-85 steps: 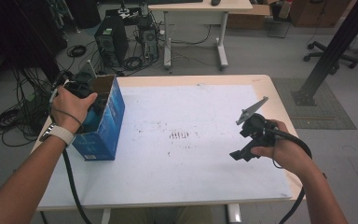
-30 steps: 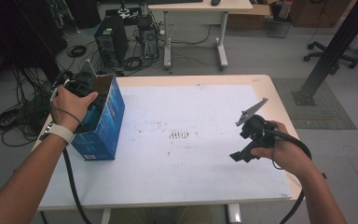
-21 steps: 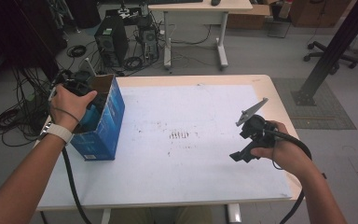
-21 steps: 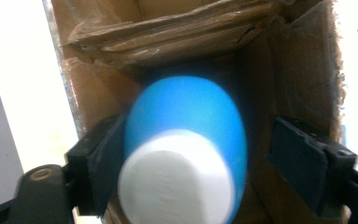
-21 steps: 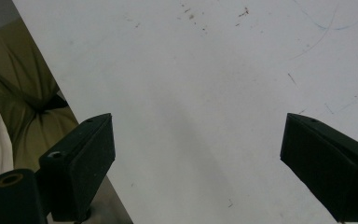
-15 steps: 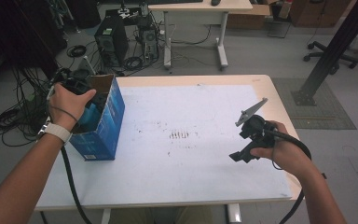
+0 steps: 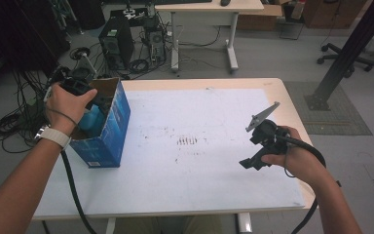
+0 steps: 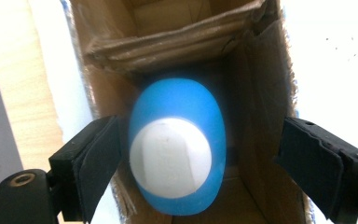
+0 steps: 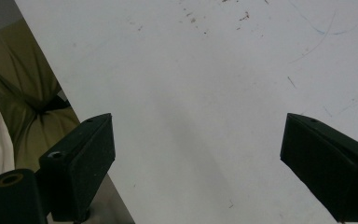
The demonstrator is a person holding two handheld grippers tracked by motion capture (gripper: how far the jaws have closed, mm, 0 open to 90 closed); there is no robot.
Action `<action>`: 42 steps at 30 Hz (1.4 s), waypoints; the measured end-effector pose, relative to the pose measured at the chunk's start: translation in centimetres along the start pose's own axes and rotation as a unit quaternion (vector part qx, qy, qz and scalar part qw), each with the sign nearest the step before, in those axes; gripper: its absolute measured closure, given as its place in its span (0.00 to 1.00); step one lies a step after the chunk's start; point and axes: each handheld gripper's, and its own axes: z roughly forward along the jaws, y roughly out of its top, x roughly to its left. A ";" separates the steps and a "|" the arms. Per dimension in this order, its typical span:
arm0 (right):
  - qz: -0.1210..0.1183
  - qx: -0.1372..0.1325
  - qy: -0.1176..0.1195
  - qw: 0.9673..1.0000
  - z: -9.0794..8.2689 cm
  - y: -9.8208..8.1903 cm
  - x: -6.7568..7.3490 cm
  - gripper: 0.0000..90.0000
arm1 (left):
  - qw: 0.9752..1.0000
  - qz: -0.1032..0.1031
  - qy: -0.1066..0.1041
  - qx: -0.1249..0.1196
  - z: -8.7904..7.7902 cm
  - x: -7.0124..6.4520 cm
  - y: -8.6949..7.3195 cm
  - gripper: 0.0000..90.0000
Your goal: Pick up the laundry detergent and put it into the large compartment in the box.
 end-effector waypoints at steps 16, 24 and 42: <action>0.001 -0.001 -0.002 1.000 -0.3 -0.1 0.1 0.11 | 1.000 0.012 -0.012 -0.021 -2.6 0.4 0.3 0.14; 0.000 0.000 -0.002 1.000 -0.4 0.0 0.2 0.11 | 0.999 0.028 -0.007 -0.033 -4.0 -0.5 0.5 0.14; 0.001 -0.002 -0.002 1.000 -0.6 0.0 0.3 0.11 | 0.996 0.074 -0.031 -0.048 -6.5 -2.1 1.0 0.14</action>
